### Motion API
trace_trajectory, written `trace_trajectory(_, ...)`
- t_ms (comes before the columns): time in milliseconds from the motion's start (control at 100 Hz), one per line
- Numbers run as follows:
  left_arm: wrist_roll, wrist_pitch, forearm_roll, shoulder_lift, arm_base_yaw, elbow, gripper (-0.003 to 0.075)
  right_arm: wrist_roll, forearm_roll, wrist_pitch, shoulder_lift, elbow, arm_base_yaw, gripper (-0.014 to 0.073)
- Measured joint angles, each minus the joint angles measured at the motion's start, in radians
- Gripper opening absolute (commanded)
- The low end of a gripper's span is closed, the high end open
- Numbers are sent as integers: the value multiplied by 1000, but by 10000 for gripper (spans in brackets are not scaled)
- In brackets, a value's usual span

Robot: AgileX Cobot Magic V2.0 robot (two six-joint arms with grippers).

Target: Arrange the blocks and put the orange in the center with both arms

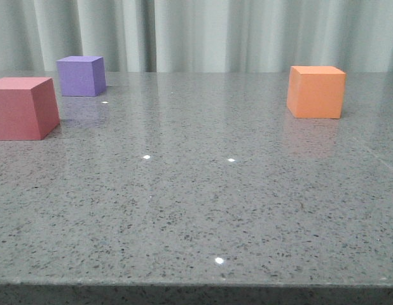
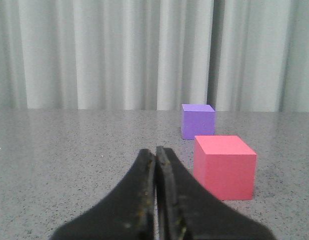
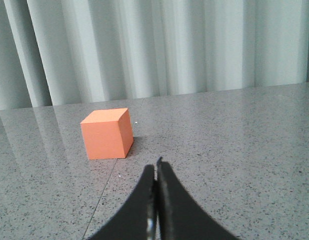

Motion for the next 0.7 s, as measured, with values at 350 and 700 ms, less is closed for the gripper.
trace_trajectory(350, 0, 0, 0, 0, 0, 0, -20, 0, 0, 9, 0, -2, 0, -69)
trace_trajectory(700, 0, 0, 0, 0, 0, 0, -20, 0, 0, 265, 203, -295, 0, -69)
